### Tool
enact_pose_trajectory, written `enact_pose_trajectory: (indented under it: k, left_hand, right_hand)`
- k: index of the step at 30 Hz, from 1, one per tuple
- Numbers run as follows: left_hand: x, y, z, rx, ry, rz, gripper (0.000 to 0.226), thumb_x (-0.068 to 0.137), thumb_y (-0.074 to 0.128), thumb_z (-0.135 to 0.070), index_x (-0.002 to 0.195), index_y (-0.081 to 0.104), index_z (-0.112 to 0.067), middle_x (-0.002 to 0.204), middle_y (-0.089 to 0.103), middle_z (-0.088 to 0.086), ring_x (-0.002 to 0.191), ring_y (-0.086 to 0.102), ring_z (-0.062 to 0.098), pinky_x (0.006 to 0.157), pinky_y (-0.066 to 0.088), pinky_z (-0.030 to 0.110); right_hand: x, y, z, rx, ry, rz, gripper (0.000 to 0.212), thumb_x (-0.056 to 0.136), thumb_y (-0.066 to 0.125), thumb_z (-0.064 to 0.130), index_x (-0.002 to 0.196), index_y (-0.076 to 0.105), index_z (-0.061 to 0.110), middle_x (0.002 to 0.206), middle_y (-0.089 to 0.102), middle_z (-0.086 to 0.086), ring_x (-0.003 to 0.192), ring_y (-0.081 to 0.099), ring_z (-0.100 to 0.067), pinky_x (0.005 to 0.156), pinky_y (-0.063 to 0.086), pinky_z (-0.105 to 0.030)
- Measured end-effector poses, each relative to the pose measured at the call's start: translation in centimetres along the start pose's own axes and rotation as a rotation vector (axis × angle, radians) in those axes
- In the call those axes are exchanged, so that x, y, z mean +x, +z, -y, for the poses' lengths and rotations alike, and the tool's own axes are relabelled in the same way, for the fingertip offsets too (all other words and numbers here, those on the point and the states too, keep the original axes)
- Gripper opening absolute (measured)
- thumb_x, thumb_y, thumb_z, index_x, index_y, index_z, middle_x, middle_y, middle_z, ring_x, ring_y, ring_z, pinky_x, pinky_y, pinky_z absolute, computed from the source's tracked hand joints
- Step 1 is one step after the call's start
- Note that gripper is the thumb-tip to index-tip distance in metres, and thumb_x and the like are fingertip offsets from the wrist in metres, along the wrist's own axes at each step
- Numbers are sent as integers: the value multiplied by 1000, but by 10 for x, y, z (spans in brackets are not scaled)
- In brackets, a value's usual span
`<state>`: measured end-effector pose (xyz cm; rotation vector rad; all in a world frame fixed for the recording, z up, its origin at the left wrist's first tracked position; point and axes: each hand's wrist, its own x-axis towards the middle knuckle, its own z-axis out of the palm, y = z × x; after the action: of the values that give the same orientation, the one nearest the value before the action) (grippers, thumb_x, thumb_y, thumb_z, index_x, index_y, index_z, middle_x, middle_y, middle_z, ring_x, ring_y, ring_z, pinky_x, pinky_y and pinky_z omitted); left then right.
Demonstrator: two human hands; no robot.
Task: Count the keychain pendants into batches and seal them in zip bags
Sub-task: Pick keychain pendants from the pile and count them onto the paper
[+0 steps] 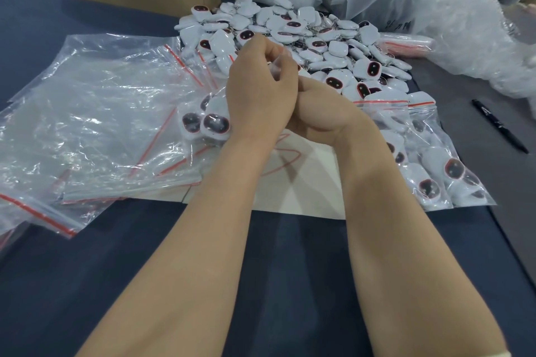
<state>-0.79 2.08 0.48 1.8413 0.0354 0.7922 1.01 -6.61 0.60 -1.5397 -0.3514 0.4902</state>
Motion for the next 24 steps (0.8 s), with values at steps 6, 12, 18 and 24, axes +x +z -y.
enact_pose_trajectory:
  k: [6, 12, 18, 24]
  left_hand:
    - [1, 6, 9, 30, -32, 73, 11, 92, 55, -22, 86, 57, -13, 85, 58, -7, 81, 51, 10, 70, 35, 18]
    - [-1, 10, 19, 121, -82, 198, 11, 94, 52, -27, 87, 53, -18, 92, 58, -5, 87, 50, 12, 71, 32, 22]
    - [-1, 11, 22, 153, -72, 231, 12, 92, 53, -29, 86, 51, -19, 95, 61, -4, 86, 49, 12, 68, 29, 22]
    - [-1, 12, 23, 167, -80, 242, 11, 91, 54, -30, 89, 53, -18, 95, 59, -5, 86, 49, 12, 69, 31, 23]
  right_hand:
    - [2, -4, 5, -110, 8, -217, 31, 90, 42, -8, 79, 65, 10, 72, 63, -7, 67, 57, -19, 68, 51, -29]
    - [6, -31, -12, -859, 74, -942, 35, 94, 43, 13, 128, 55, 13, 135, 52, -11, 126, 46, -26, 104, 32, -27]
    - [12, -26, -25, -1148, 366, -825, 54, 93, 47, 24, 142, 33, 4, 153, 21, -27, 145, 12, -35, 119, 10, -46]
    - [8, -20, -23, -1011, 124, -837, 30, 96, 47, 24, 122, 57, 13, 123, 60, -11, 115, 54, -29, 97, 42, -38]
